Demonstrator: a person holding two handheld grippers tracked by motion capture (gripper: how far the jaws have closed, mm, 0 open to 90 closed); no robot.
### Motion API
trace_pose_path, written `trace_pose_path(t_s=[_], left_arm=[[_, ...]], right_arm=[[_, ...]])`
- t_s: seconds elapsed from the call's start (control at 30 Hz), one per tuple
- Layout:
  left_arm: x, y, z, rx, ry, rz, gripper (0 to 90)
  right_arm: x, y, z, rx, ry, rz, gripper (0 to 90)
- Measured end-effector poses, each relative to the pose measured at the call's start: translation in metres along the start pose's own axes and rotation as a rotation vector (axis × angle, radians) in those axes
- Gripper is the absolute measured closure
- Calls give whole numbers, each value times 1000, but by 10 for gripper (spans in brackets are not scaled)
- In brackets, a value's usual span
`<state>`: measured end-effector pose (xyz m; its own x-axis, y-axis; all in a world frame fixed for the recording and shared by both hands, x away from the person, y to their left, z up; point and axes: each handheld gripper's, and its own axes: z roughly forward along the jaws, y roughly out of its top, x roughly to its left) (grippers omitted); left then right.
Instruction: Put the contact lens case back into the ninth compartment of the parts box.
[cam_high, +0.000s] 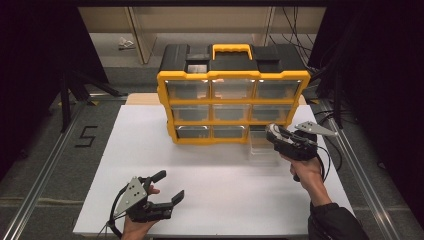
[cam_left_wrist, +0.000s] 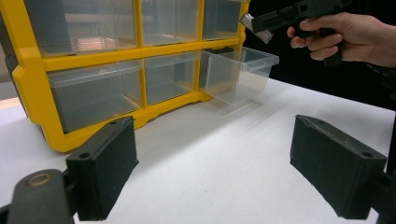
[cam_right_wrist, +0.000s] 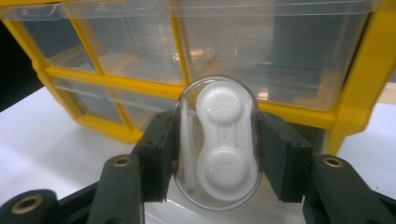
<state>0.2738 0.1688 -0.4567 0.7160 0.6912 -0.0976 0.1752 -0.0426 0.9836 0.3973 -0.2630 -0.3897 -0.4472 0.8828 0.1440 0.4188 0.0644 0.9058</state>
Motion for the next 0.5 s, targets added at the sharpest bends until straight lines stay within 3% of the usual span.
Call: trace_pose_path(t_s=[0.5], left_arm=[[0,0,0,-2,0,-1,146]], right_arm=[[-8,-4,4,20,-24,11,496]])
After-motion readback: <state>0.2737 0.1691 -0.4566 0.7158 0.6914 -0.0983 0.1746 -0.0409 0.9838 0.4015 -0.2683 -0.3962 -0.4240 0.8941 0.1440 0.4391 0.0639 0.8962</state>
